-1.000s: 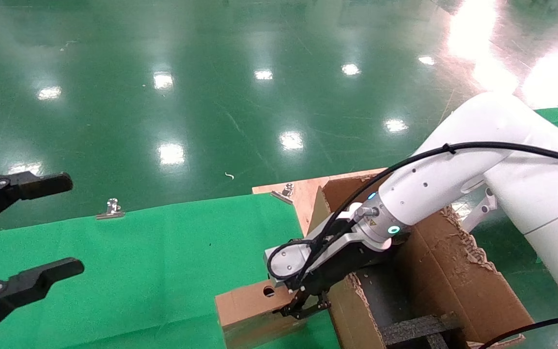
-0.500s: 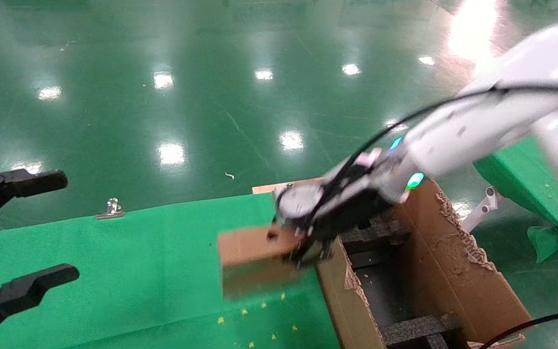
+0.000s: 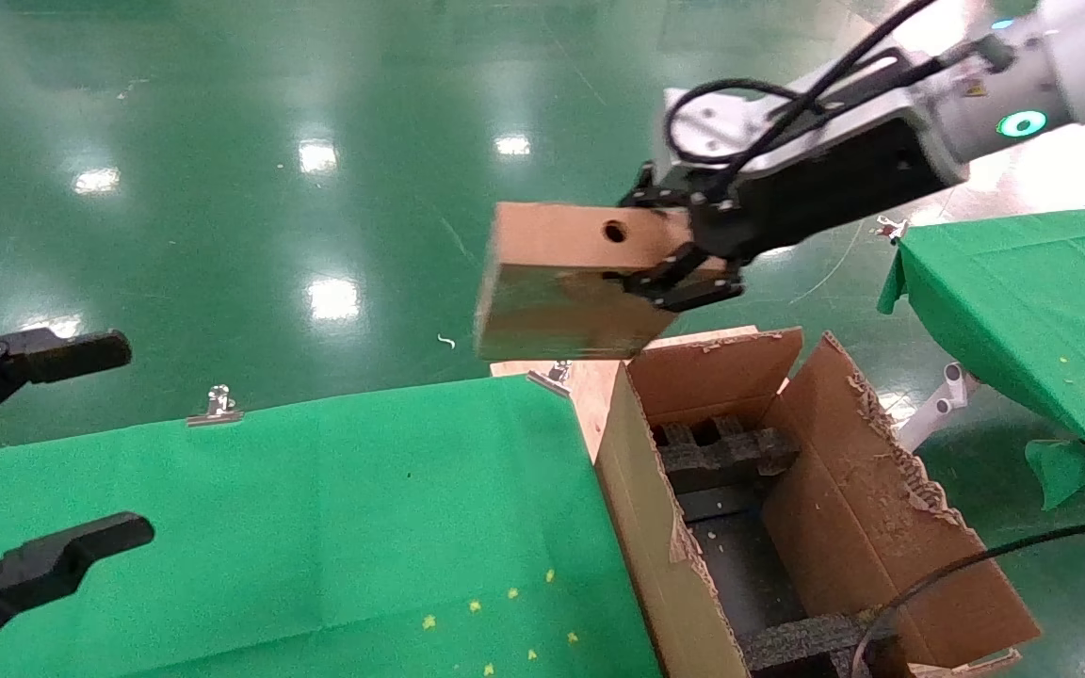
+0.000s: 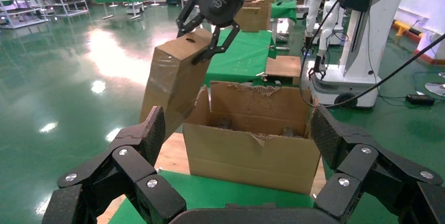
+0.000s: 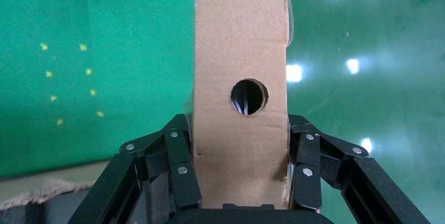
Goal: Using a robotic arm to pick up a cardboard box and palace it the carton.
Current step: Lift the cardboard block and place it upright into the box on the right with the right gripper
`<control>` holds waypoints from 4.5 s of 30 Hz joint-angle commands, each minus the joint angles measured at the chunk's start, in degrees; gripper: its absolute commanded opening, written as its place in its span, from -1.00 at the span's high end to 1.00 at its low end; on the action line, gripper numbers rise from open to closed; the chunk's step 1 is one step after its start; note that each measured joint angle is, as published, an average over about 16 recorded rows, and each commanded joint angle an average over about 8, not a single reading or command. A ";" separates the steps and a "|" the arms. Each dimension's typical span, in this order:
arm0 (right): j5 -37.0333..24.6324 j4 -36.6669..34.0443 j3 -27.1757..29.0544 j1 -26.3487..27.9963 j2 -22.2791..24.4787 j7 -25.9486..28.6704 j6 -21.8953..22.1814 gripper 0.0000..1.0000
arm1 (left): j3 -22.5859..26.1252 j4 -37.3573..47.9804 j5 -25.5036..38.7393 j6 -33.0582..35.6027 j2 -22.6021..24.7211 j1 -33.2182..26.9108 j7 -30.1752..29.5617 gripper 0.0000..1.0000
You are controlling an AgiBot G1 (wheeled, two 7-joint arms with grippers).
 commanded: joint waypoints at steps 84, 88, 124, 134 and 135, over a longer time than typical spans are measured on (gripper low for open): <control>-23.01 24.70 -20.39 -26.78 25.89 92.14 34.19 1.00 | 0.00 0.02 -0.02 -0.02 -0.01 0.02 0.00 -1.00; -24.50 24.57 -21.01 -28.04 24.99 93.52 35.68 1.00 | 0.00 0.02 -0.02 -0.02 -0.01 0.02 0.00 -1.00; -28.59 11.41 -25.75 -38.37 13.98 95.21 46.30 1.00 | 0.00 0.02 -0.02 -0.02 -0.01 0.02 0.00 -1.00; -24.71 4.01 -25.74 -38.55 10.66 89.30 47.65 0.29 | 0.00 0.03 -0.03 -0.02 -0.01 0.02 0.01 -1.00; -24.47 3.65 -25.73 -38.55 10.50 88.95 47.70 0.04 | 0.00 0.03 -0.03 -0.02 -0.02 0.02 0.01 -1.00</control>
